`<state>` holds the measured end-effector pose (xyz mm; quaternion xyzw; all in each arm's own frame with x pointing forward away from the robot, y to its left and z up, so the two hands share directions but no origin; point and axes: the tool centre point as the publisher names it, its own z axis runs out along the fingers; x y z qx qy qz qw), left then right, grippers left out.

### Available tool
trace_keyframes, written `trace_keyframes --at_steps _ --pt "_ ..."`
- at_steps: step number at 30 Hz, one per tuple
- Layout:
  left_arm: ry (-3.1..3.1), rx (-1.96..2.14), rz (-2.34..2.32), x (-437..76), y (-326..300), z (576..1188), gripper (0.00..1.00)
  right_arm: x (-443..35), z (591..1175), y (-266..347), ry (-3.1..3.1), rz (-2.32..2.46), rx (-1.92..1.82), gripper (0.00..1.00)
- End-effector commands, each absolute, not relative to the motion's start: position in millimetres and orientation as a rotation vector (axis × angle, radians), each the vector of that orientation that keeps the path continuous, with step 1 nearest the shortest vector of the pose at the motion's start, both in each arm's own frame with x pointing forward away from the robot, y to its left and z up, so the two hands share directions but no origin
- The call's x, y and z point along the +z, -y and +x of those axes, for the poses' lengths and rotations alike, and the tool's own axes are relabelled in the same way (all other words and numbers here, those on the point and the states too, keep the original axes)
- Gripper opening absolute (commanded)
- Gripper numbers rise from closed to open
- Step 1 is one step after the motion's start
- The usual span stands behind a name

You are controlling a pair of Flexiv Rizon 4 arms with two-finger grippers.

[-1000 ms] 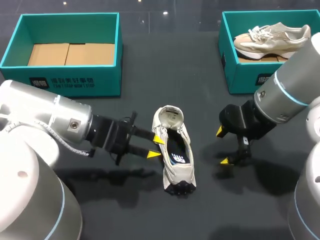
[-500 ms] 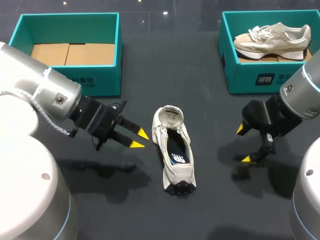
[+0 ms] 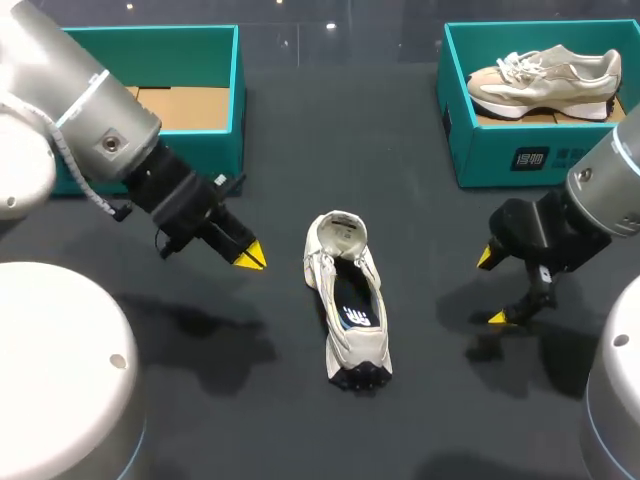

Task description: Take the shoe out of the shoebox, open the shoe tongue, remove and reinsert the insole, then place the shoe into the shoebox

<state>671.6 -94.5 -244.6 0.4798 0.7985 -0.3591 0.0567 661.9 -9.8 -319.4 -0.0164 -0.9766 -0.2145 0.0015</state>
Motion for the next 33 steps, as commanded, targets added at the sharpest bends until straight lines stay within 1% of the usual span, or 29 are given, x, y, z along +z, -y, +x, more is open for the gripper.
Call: trace_keyframes --at_steps 1,5,9,13,19,33 --pt "-2.628 -0.808 1.807 -243 96 681 0.0 -313 659 23 3.078 -0.099 -0.641 1.0" --pt "-2.627 -0.795 1.824 -243 96 685 0.0 -304 658 45 3.103 -0.191 -0.591 1.0" --pt "-2.627 -0.795 1.824 -243 96 685 0.0 -298 656 53 3.12 -0.185 -0.608 1.0" --pt "-2.627 -0.795 1.824 -243 96 685 0.0 -303 654 61 3.118 -0.138 -0.694 1.0" --pt "-2.627 -0.795 1.824 -243 96 685 0.0 -308 652 64 3.1 -0.169 -0.726 1.0" --pt "-2.402 -0.51 2.18 -228 147 689 0.0 -308 652 64 3.1 -0.169 -0.726 1.0"
